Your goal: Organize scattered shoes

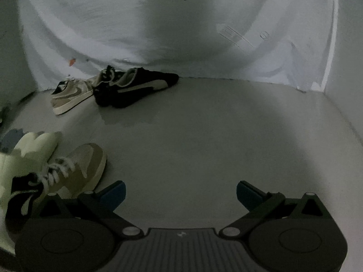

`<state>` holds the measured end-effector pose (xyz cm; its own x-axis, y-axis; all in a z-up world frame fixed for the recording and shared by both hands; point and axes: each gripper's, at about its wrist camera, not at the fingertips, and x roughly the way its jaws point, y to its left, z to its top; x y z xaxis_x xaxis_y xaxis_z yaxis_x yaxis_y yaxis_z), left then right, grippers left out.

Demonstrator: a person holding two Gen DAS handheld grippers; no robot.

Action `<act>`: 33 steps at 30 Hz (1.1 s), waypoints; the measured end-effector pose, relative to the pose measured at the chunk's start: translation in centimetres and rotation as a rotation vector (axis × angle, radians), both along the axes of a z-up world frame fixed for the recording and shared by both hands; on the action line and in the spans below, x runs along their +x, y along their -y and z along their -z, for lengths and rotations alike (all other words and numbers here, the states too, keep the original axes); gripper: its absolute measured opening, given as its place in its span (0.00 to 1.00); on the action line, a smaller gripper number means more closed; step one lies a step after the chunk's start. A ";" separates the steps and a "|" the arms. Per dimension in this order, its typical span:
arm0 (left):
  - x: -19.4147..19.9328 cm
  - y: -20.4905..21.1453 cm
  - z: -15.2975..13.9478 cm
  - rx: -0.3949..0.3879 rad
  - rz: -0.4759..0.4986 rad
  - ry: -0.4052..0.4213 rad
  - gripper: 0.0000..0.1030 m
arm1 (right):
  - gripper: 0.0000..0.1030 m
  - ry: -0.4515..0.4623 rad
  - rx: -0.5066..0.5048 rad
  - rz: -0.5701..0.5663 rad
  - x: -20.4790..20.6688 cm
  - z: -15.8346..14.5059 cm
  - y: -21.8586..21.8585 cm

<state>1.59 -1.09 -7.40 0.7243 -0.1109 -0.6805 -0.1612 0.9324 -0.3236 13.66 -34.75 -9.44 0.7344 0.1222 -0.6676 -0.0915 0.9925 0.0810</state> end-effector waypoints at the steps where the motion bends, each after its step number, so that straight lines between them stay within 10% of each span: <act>1: 0.1 -0.6 -0.6 -0.006 0.002 0.030 0.78 | 1.00 0.001 0.001 0.005 0.2 0.0 -0.2; 13: 14.2 -10.3 -3.0 0.049 0.019 0.127 0.78 | 1.00 0.022 0.128 0.023 6.0 -1.4 -7.5; 24: 33.4 -20.6 -0.2 0.080 0.030 0.149 0.77 | 1.00 -0.072 0.041 0.007 18.4 0.1 -19.8; 29: 41.2 -23.3 2.1 0.098 0.146 0.066 0.49 | 1.00 -0.112 0.052 -0.008 22.5 0.5 -24.1; 33: 44.6 -24.1 4.1 0.071 0.234 0.019 0.45 | 1.00 -0.128 0.017 -0.036 24.0 1.4 -26.5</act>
<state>46.16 23.03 -11.49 0.6977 -0.2291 -0.6788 0.0671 0.9642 -0.2564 37.69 -8.25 -10.81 0.6386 0.1587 -0.7530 -0.1148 0.9872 0.1106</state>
